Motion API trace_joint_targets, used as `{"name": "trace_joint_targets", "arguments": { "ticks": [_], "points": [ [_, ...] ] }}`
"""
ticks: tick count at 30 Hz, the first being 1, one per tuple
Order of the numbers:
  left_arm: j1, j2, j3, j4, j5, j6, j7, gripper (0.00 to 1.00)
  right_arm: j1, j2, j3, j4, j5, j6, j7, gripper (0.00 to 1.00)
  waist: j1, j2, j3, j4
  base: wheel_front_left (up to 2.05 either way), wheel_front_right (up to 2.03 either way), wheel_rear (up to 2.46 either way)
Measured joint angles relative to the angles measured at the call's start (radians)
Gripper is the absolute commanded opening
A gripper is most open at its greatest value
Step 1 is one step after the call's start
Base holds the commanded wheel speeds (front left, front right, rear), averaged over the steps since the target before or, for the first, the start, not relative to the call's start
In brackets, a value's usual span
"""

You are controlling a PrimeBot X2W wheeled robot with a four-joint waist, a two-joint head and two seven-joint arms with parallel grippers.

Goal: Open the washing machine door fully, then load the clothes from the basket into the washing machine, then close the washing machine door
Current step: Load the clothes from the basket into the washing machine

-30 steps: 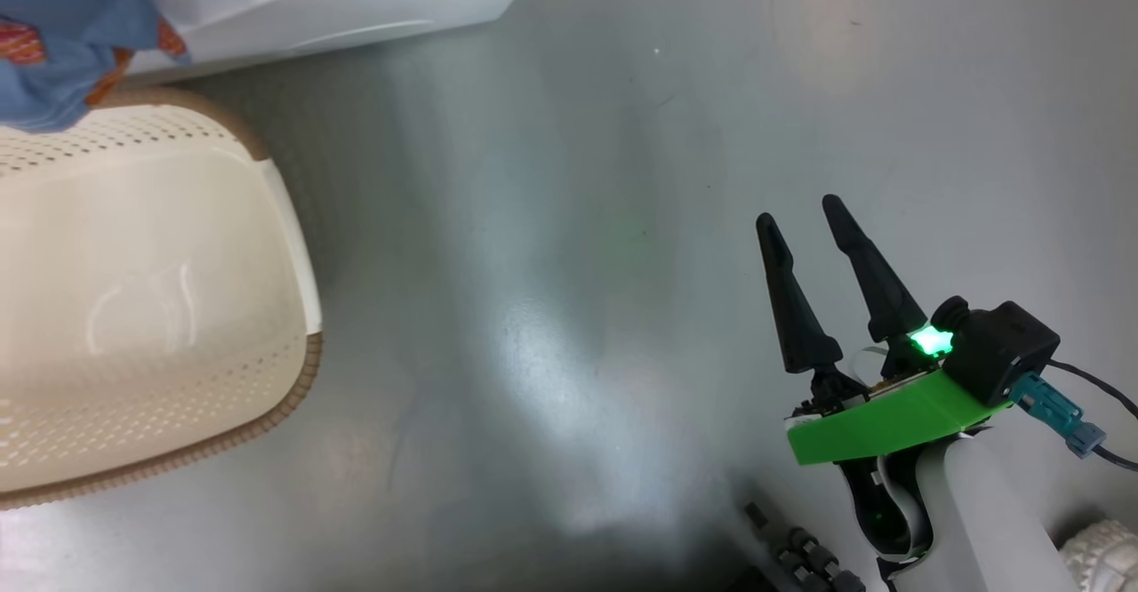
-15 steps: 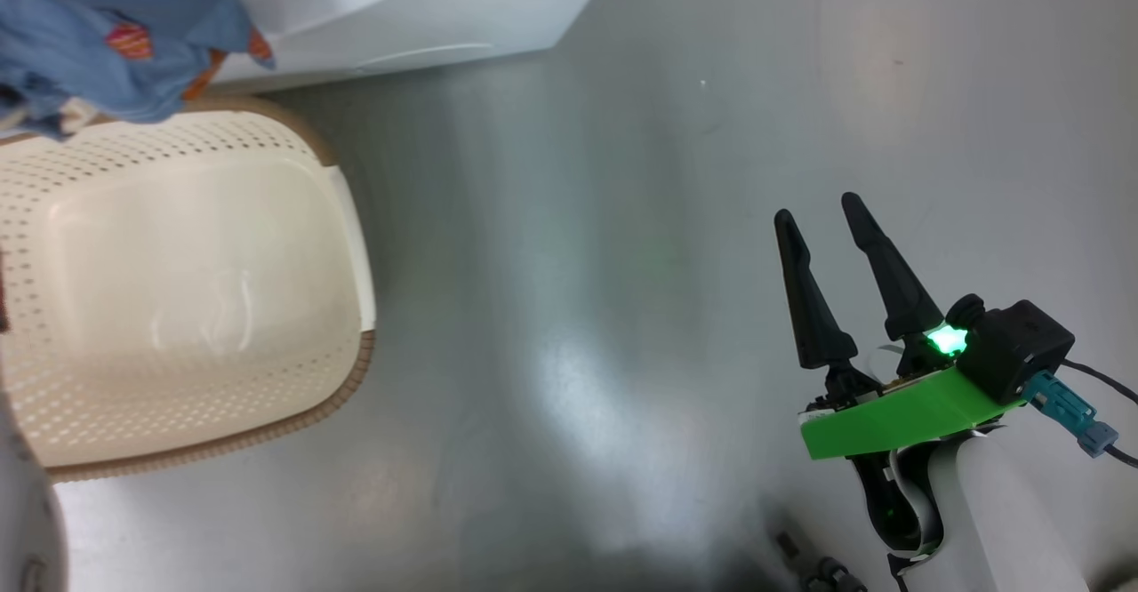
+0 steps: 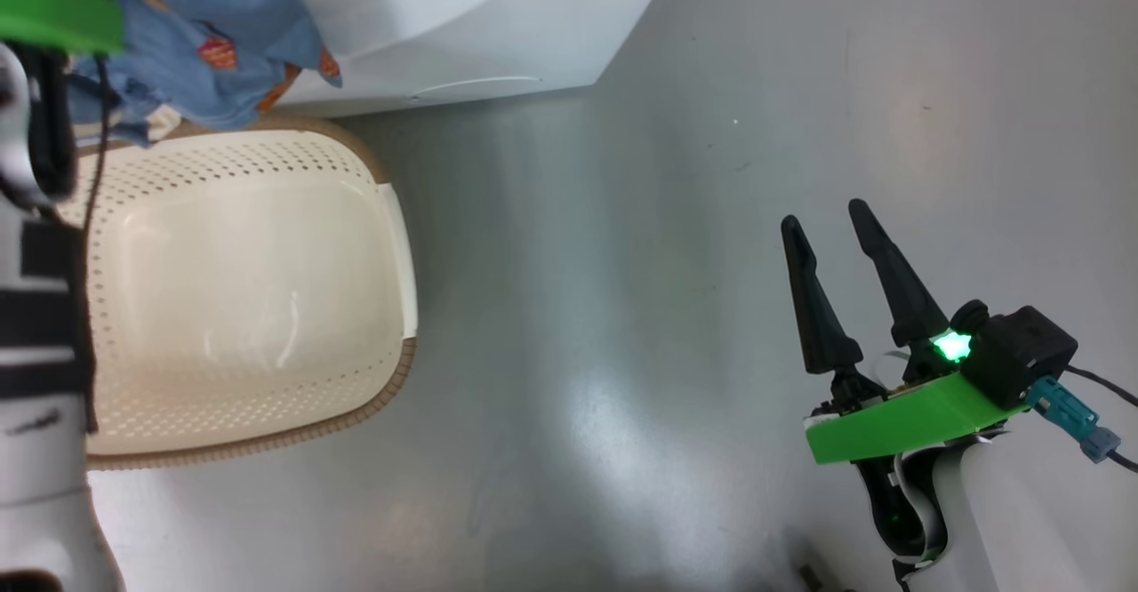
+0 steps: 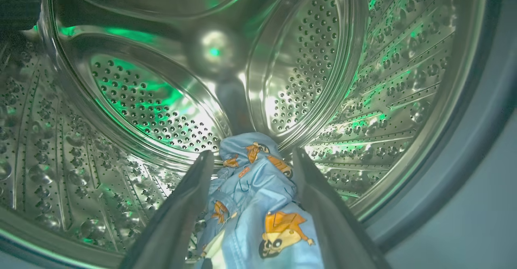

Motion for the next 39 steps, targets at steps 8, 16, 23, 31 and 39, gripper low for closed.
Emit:
{"name": "trace_joint_targets", "arguments": {
  "ticks": [8, 16, 23, 31, 39],
  "points": [
    [0.123, -0.017, 0.004, -0.117, -0.024, 0.017, 0.0, 1.0, 0.014, 0.0, -0.003, 0.001, -0.007, 0.0, 0.0, 1.0, 0.0001, 0.0, -0.011, 0.02, 0.0, 0.0, 0.0],
    [0.277, -0.027, 0.015, -0.235, -0.036, 0.044, 0.0, 1.0, 0.014, -0.001, -0.002, 0.002, -0.007, 0.0, 0.0, 1.0, 0.0, 0.0, -0.023, 0.021, 0.0, 0.0, 0.0],
    [0.383, -0.041, 0.023, -0.304, -0.042, 0.065, 0.0, 1.0, 0.014, -0.001, 0.0, 0.004, -0.007, 0.0, 0.0, 1.0, 0.0, -0.0001, -0.03, 0.025, 0.0, 0.0, 0.0],
    [0.483, -0.049, 0.05, -0.357, -0.043, 0.092, 0.0, 1.0, 0.014, -0.001, 0.0, 0.006, -0.007, 0.0, 0.0, 1.0, 0.0, 0.0, -0.037, 0.026, 0.0, 0.0, 0.0],
    [0.553, -0.052, 0.065, -0.392, -0.044, 0.096, 0.0, 1.0, 0.014, -0.001, 0.0, 0.008, -0.014, 0.0, 0.0, 1.0, 0.0, 0.0, -0.051, 0.032, 0.0, 0.0, 0.0]
  ]
}}
